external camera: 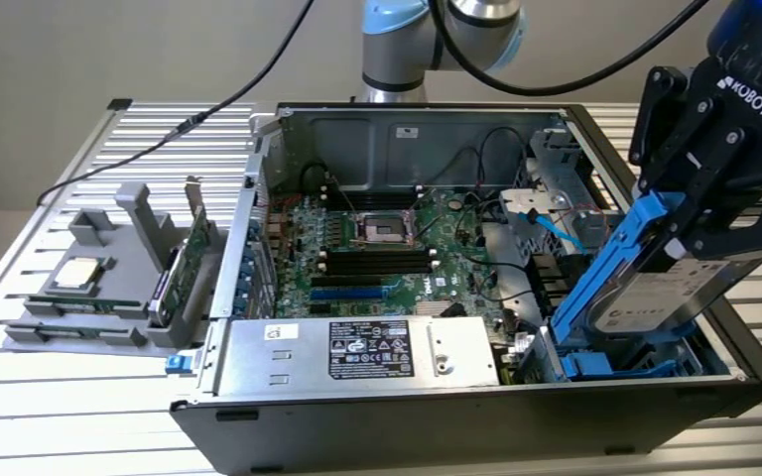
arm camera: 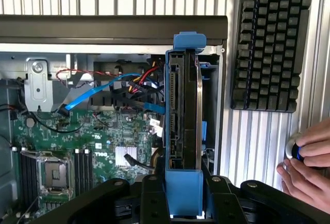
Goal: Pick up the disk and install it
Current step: 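Insert the disk into the insertion slot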
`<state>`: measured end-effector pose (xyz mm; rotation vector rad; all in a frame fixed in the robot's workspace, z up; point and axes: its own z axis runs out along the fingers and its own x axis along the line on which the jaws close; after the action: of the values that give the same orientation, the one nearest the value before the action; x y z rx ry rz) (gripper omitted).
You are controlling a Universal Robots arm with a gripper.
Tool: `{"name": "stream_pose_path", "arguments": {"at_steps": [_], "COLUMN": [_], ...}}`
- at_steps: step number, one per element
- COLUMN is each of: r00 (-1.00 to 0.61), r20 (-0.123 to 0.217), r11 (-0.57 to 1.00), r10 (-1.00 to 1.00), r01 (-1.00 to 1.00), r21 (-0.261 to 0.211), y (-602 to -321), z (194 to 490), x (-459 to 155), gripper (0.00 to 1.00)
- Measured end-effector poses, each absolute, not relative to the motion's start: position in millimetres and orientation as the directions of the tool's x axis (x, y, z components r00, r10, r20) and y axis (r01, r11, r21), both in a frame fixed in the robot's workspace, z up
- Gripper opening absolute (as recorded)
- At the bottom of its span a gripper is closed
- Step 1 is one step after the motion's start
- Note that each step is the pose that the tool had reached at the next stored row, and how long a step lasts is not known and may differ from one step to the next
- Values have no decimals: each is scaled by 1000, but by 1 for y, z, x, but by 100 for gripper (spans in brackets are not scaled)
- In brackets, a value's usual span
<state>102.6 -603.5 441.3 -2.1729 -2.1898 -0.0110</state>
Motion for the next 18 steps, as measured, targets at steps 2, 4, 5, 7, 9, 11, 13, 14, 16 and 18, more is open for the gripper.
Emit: {"name": "stream_pose_path", "arguments": {"at_steps": [2, 4, 5, 7, 9, 11, 13, 14, 16, 18], "r00": [-7, -7, -7, -7, -7, -7, -7, -7, -7, -7], "r20": [44, 43, 42, 42, 41, 40, 38, 36, 35, 34], "r11": [8, 8, 8, 8, 8, 8, 8, 8, 8, 8], "r10": [999, 999, 999, 999, 999, 999, 999, 999, 999, 999], "r01": [999, 999, 999, 999, 999, 999, 999, 999, 999, 999], "r21": [-35, -35, -35, -35, -35, -35, -35, -35, -35, -35], "y": [-603, -603, -603, -603, -603, -603, -603, -603, -602, -602], "z": [440, 439, 439, 438, 438, 437, 437, 436, 435, 435], "x": [103, 103, 103, 104, 104, 104, 104, 104, 104, 104], "gripper": [33, 33, 33, 33, 33, 33, 33, 33, 33, 33]}}
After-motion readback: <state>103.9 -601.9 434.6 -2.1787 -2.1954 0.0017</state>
